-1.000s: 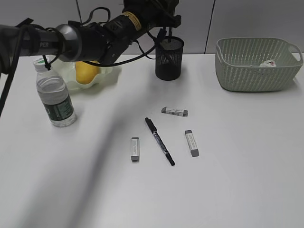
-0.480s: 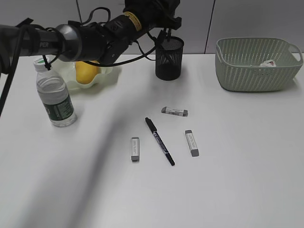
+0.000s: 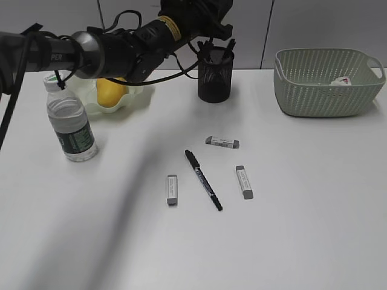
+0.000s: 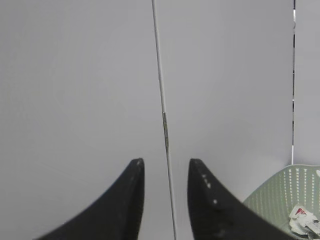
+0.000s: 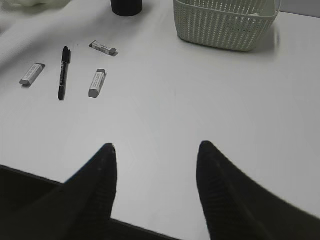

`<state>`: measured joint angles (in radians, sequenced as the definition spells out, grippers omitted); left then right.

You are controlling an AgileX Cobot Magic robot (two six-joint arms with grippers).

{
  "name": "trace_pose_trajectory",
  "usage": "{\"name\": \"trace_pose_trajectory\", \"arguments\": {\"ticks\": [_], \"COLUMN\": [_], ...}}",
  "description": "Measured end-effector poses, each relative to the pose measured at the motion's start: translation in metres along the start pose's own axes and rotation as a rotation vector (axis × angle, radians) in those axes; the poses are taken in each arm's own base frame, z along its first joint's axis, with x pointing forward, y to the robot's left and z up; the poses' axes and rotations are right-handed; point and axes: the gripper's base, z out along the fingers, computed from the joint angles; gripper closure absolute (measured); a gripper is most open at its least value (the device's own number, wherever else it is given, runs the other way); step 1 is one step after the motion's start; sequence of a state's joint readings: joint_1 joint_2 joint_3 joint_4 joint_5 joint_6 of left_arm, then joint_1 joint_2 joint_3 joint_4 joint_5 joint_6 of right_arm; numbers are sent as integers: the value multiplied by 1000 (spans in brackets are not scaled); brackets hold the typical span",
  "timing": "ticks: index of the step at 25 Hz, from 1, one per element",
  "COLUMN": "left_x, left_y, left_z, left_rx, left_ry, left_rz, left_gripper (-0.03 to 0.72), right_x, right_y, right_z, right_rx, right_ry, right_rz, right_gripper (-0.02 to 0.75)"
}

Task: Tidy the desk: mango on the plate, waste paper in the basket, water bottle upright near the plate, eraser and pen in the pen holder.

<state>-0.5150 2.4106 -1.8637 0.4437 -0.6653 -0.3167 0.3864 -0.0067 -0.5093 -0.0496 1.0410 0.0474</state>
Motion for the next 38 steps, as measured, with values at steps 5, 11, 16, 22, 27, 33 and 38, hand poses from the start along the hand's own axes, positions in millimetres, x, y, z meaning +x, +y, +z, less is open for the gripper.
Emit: {"name": "trace_pose_trajectory", "arguments": {"ticks": [5, 11, 16, 22, 27, 33, 38], "left_x": [-18, -75, -114, -151, -171, -210, -206], "left_y": [0, -7, -6, -21, -47, -71, -84], "left_z": [0, -7, -44, -154, -286, -423, -497], "left_rx": [-6, -134, -289, -312, -346, -421, -455], "left_ry": [-7, 254, 597, 778, 873, 833, 763], "left_rz": [14, -44, 1, 7, -92, -189, -219], "left_gripper": [385, 286, 293, 302, 304, 314, 314], "right_x": [0, 0, 0, 0, 0, 0, 0], "right_y": [0, 0, 0, 0, 0, 0, 0], "right_z": [0, 0, 0, 0, 0, 0, 0], "right_rx": [0, 0, 0, 0, 0, 1, 1], "right_ry": [0, 0, 0, 0, 0, 0, 0], "right_rz": [1, 2, 2, 3, 3, 3, 3], "right_gripper": [323, 323, 323, 323, 323, 323, 323]}}
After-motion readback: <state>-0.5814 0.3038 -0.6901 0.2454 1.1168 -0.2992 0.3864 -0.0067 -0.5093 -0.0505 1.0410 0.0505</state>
